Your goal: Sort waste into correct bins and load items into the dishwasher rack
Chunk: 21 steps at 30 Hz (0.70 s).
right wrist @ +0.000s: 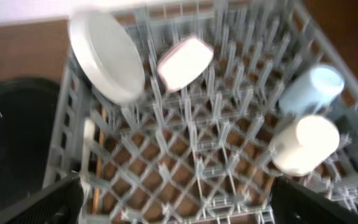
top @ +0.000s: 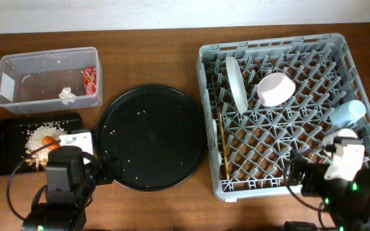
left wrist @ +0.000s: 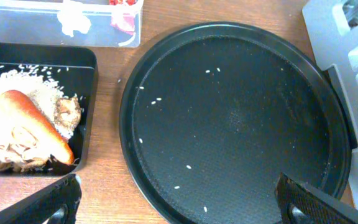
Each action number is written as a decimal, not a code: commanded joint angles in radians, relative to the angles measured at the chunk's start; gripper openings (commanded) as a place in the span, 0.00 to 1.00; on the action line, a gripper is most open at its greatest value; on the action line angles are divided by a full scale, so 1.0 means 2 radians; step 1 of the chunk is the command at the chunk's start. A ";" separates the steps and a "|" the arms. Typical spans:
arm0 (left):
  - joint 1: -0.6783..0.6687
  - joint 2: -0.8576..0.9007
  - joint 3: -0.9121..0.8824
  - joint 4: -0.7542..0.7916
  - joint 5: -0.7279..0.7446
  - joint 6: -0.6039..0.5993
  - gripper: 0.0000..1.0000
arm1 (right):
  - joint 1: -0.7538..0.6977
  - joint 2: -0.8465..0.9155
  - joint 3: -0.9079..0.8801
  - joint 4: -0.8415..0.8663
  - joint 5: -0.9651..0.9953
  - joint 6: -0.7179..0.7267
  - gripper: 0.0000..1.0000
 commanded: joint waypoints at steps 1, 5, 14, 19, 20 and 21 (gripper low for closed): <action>0.001 -0.003 -0.005 0.002 -0.005 0.006 0.99 | 0.023 -0.088 -0.075 0.066 0.002 -0.003 0.99; 0.001 -0.003 -0.005 0.002 -0.005 0.006 0.99 | 0.042 -0.200 -0.241 0.259 -0.011 -0.003 0.99; 0.001 -0.003 -0.005 0.002 -0.005 0.006 0.99 | 0.042 -0.241 -0.484 0.543 0.014 -0.003 0.98; 0.001 -0.003 -0.005 0.002 -0.005 0.006 0.99 | 0.042 -0.241 -0.484 0.495 0.022 -0.003 0.99; 0.001 -0.003 -0.005 0.002 -0.005 0.006 0.99 | 0.042 -0.241 -0.484 0.495 0.021 -0.003 0.99; 0.001 -0.003 -0.005 0.002 -0.005 0.006 0.99 | 0.042 -0.241 -0.484 0.495 0.021 -0.003 0.99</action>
